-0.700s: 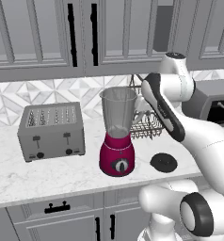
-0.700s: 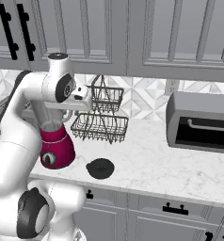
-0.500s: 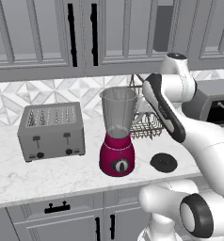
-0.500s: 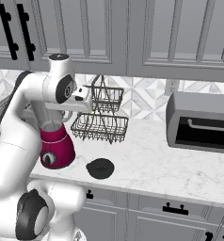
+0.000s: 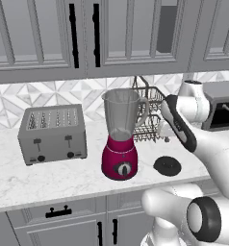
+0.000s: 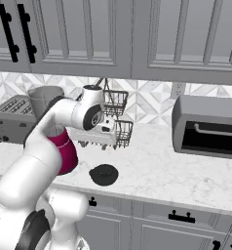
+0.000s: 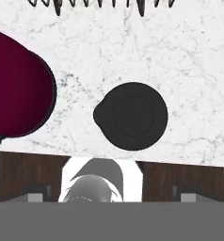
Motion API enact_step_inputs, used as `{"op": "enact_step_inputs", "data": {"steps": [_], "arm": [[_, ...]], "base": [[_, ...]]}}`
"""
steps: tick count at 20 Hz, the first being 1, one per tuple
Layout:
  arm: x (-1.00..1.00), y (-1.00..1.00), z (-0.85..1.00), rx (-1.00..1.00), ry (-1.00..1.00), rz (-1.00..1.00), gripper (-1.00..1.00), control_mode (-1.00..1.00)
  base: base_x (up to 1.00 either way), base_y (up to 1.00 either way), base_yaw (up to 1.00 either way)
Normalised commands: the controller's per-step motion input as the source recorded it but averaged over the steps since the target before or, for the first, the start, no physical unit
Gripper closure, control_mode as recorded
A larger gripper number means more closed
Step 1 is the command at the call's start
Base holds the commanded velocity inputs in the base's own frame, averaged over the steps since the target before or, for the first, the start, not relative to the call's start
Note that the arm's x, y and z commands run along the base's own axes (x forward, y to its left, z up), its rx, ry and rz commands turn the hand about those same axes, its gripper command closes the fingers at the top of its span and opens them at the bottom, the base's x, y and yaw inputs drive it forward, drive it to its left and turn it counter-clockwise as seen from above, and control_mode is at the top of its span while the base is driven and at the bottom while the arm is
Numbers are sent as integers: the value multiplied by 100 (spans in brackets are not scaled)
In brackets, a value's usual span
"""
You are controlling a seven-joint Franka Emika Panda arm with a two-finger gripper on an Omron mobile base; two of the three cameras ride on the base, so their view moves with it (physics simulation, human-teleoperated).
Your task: Close the lid blender by securely placing the lid on top.
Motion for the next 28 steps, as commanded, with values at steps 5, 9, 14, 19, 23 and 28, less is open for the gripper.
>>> {"op": "enact_step_inputs", "data": {"steps": [5,9,14,19,23,28], "arm": [[21,-18,-79,0,14,0,-100,-100],[23,-4,-56,1,0,0,-100,-100],[5,-6,-60,0,0,0,-100,-100],[3,0,-47,0,0,1,-100,-100],[4,0,-33,0,0,0,-100,-100],[15,0,-11,0,0,0,-100,-100]], "base": [[0,0,0],[0,0,0],[0,0,0],[0,0,0],[0,0,0],[0,0,0]]}}
